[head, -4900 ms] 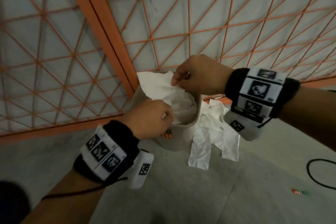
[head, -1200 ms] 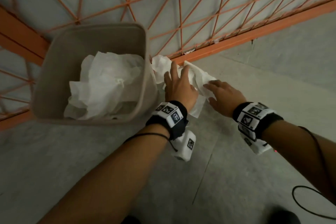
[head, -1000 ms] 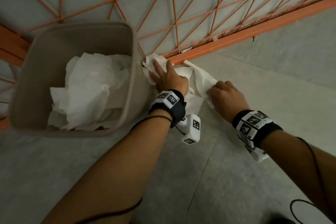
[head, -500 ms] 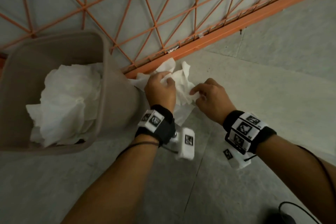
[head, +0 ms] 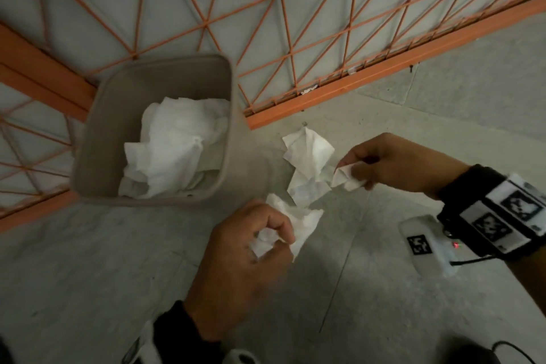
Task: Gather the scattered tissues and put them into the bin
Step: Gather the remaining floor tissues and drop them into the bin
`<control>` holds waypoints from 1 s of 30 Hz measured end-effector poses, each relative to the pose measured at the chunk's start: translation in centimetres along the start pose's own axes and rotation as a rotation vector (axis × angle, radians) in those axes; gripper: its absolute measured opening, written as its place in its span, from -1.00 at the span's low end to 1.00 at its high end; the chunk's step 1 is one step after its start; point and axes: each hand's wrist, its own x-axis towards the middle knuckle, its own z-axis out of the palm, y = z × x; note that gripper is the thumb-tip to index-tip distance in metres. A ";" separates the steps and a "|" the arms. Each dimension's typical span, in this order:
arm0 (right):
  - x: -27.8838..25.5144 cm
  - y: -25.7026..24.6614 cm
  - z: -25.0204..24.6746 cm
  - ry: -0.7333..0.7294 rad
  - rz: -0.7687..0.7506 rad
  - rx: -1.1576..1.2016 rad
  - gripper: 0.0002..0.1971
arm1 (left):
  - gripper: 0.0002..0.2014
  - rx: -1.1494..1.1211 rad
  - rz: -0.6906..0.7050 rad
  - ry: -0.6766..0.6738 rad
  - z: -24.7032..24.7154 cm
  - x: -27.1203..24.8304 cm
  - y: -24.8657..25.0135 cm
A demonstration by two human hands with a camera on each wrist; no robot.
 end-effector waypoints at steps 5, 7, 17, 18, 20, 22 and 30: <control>-4.3 -10.2 -2.6 -0.054 -0.278 0.063 -0.82 | -0.89 0.217 0.228 0.153 -6.4 -1.6 4.3; -5.5 -14.6 -3.3 -0.118 -0.371 0.077 -0.82 | -0.85 0.286 0.282 0.300 -8.8 -2.1 5.5; -1.0 -27.3 1.3 -0.156 -0.338 0.054 -0.86 | -0.75 0.127 0.350 0.749 -16.9 -0.9 7.2; -0.1 -27.3 2.3 -0.147 -0.307 0.006 -0.84 | -0.79 0.098 0.353 0.756 -17.2 -0.6 6.9; 1.1 -27.0 3.5 -0.123 -0.289 -0.272 -0.82 | -0.84 0.061 0.335 0.740 -17.6 0.1 6.2; 1.1 -26.8 3.4 -0.136 -0.263 -0.546 -0.73 | -0.87 0.010 0.290 0.688 -17.6 0.9 5.5; -2.8 -21.5 -2.9 0.239 -0.230 -0.331 -0.73 | -0.89 0.138 -0.120 0.097 -16.5 6.0 1.7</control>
